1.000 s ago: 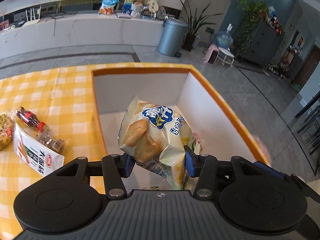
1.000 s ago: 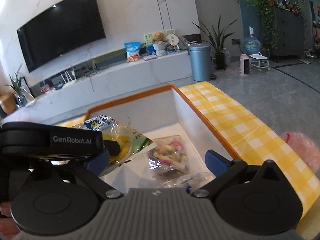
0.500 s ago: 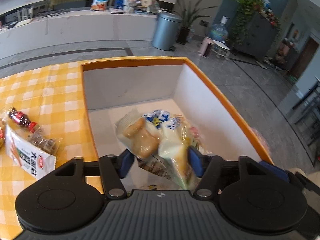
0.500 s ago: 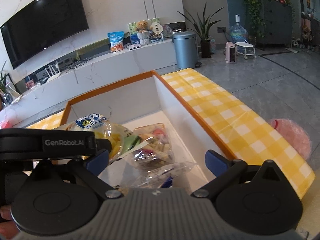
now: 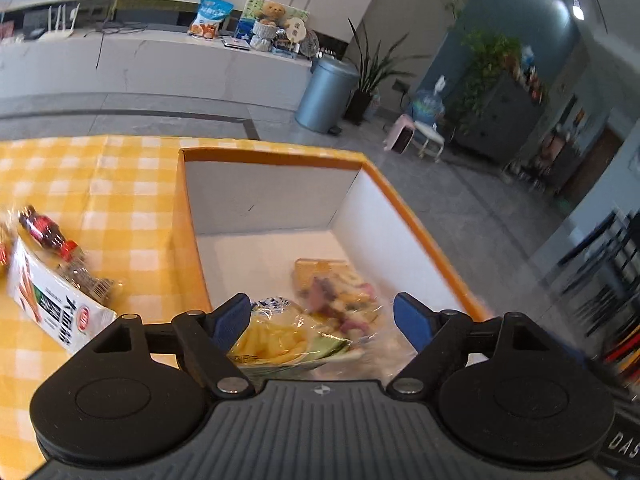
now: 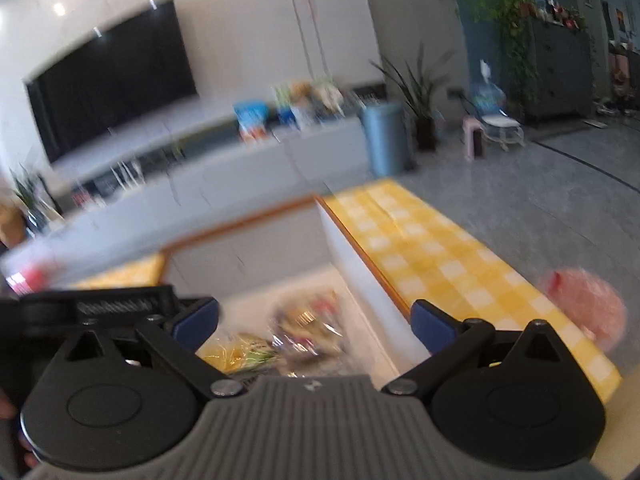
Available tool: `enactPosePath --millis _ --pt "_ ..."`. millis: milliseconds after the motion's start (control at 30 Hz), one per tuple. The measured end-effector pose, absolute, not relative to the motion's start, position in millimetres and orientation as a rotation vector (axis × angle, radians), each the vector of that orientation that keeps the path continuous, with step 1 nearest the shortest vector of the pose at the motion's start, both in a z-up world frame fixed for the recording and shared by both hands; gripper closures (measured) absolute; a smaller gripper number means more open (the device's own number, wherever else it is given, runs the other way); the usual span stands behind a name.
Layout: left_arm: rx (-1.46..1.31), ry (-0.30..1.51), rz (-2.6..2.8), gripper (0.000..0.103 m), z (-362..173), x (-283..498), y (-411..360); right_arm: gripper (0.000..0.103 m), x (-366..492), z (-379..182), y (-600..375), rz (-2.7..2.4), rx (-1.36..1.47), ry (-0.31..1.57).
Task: Organize snacks
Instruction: 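Withdraw both tools from the box toward the waffle bag and breadstick pack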
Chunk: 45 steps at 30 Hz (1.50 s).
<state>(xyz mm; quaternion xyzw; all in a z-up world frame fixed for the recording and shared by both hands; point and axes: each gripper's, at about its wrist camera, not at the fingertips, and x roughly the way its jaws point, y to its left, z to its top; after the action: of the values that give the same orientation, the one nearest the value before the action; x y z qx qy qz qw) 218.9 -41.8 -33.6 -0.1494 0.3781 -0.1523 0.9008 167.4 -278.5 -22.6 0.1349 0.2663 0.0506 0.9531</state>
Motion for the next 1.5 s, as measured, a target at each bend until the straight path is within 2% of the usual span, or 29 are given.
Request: enactPosePath --millis 267,633,967,1500 --pt "-0.257 0.666 -0.268 0.008 -15 204 -42 0.003 176 -32 -276 0.079 0.277 0.582" --pt "-0.267 0.657 -0.287 0.008 11 181 -25 0.003 175 -33 -275 0.101 0.314 0.575" --pt "-0.118 0.585 -0.169 0.008 40 138 5 0.003 170 -19 -254 0.225 0.393 0.536" --pt "-0.088 0.550 0.070 0.008 19 104 86 0.003 158 -6 -144 0.311 0.307 0.497"
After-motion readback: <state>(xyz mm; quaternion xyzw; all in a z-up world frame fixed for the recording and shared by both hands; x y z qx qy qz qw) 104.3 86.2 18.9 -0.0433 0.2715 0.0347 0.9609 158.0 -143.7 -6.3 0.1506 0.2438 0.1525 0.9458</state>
